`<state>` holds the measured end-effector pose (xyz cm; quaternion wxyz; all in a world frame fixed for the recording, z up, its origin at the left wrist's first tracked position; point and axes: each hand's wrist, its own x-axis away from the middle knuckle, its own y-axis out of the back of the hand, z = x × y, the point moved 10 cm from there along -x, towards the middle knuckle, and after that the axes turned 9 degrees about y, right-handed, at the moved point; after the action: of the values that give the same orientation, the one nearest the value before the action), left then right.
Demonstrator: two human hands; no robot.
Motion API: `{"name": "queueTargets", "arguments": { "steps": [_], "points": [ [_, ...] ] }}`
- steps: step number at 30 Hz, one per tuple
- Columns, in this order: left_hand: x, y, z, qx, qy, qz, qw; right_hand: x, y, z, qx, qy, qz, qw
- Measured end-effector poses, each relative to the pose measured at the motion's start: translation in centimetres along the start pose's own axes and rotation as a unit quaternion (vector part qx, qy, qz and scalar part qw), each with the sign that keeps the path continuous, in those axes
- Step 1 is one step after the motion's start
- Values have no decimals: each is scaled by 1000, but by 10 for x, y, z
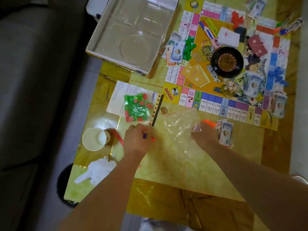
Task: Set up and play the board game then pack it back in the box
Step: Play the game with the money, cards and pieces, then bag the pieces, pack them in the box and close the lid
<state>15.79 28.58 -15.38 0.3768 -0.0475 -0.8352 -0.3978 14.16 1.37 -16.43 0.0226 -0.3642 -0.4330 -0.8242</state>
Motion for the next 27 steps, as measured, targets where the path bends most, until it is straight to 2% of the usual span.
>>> {"name": "queueTargets", "arguments": {
  "steps": [2,4,8,11,13,15,18,25,27],
  "points": [
    [8,5,12,-45,27,-51,997,1,1,-15,-2,1,-15,1000],
    [18,4,24,-62,62,-68,994,2,2,-19,1,17,-37,999],
    [28,-12,45,-53,113,-60,990,13,13,9,103,106,-124,981],
    [30,-23,48,-34,110,-45,992,24,10,31,146,159,-154,964],
    [32,-29,45,-15,96,-38,995,27,-3,42,152,219,-122,956],
    [35,-32,41,-2,81,-30,996,27,-28,45,136,269,-37,953],
    [38,-30,41,-1,77,-33,996,26,-58,28,153,258,87,950],
    [37,-23,45,-25,96,-56,993,20,-53,15,115,223,141,958],
    [38,-23,42,-21,110,-55,992,17,-45,20,90,226,133,961]
  ]
}}
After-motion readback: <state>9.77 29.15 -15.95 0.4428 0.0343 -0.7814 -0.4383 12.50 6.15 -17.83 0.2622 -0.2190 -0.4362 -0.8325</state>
